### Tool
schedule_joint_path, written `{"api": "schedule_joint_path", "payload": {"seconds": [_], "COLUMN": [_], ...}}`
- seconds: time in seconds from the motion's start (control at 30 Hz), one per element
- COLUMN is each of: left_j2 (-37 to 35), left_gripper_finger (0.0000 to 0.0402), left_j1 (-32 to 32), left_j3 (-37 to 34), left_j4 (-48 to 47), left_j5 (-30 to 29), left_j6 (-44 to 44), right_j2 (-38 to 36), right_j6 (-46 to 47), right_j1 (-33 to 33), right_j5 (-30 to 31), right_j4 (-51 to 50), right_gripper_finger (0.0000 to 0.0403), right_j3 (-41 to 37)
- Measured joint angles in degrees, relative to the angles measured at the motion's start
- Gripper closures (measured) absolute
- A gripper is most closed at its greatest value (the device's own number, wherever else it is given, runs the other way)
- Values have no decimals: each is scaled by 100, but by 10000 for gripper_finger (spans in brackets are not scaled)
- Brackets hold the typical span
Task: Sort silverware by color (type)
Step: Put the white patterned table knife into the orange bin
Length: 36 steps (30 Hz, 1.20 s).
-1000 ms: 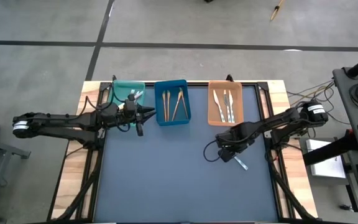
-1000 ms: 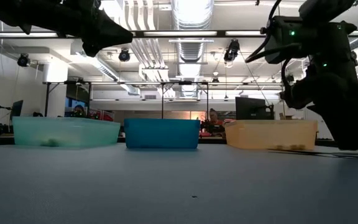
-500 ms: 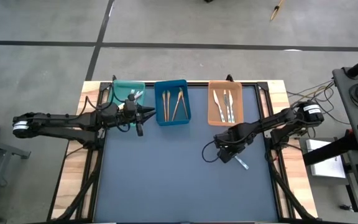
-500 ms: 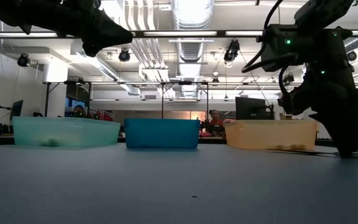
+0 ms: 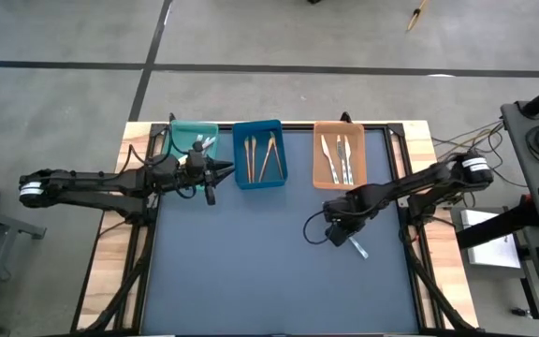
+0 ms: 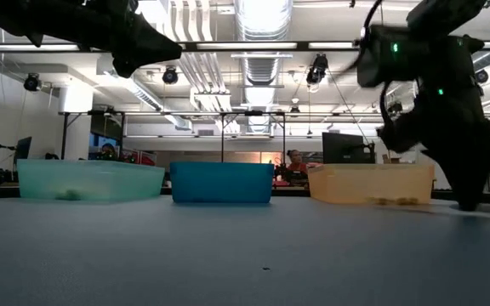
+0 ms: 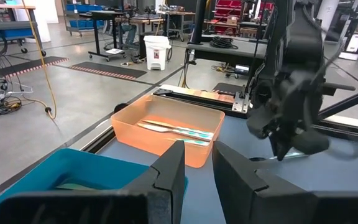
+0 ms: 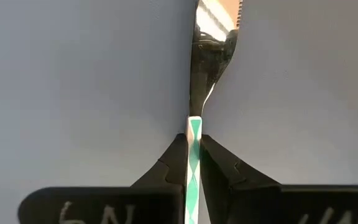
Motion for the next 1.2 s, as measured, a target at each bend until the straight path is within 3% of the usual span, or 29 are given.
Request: {"api": "schedule_joint_path", "payload": {"seconds": [0.13,0.3,0.73,0.9,1.07,1.2], "left_j2": [0,0,0,0,0,0], "left_gripper_finger": [337,337,337,337,337,337], "left_j1": [0,0,1,2,2,1], "left_j3": [1,2,2,2,2,2], "left_j4": [-9,-15,1,1,-2,-2], "left_j5": [0,0,0,-2,-2,-2], "left_j6": [0,0,0,0,0,0], "right_j2": [-459,-752,-466,-376,-419,-426], "right_j6": [6,26,-567,-985,-1609,-2281], "right_j1": [1,1,-113,-172,-228,-307], "right_j5": [-7,123,774,1388,2380,3090], "right_j4": [120,976,3117,3969,4643,4686], "right_gripper_finger": [388,389,390,390,390,390], "right_j3": [17,20,22,22,31,269]}}
